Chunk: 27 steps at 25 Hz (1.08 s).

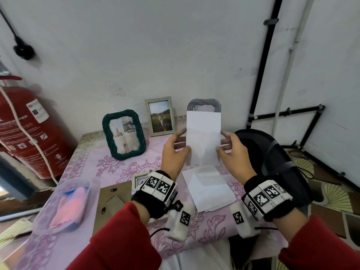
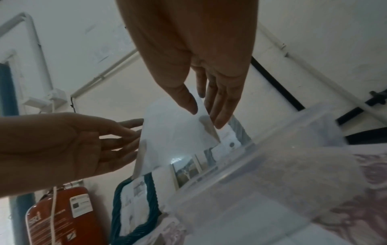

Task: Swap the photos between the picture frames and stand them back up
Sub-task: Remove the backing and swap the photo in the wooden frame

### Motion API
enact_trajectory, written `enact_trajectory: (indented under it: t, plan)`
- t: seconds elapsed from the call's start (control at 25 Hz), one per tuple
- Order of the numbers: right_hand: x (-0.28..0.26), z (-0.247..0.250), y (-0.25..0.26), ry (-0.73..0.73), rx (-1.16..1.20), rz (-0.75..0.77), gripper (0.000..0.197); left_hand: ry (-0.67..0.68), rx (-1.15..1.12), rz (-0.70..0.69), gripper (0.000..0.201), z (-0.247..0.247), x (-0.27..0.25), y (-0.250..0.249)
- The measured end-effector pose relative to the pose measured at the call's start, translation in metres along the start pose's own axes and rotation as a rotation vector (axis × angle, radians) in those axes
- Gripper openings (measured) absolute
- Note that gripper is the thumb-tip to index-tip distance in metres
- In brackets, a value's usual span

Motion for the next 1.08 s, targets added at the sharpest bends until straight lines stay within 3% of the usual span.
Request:
enact_trajectory:
  t: [0.2, 0.36, 0.64, 1.08]
  plan:
    - [-0.002, -0.027, 0.01, 0.017, 0.098, 0.054, 0.041, -0.036, -0.045, 0.018, 0.047, 0.04, -0.005, 0.008]
    - [-0.01, -0.057, 0.003, 0.174, 0.079, -0.005, 0.047, -0.032, -0.014, 0.05, 0.051, 0.069, -0.017, 0.029]
    - [-0.031, -0.102, -0.012, 0.342, 0.083, -0.098, 0.041, -0.017, 0.014, 0.159, 0.057, 0.113, -0.036, 0.068]
    - [-0.059, -0.133, -0.027, 0.504, 0.01, -0.169, 0.046, -0.077, 0.043, 0.243, 0.045, 0.143, -0.065, 0.114]
Point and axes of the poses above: each hand's wrist, its own x-axis towards the middle knuckle, its own z-axis out of the back of the hand, y = z × x, the point moved 5 cm from there along x, towards the middle knuckle, and after that the axes turned 11 degrees about x, right-handed, at the moved point
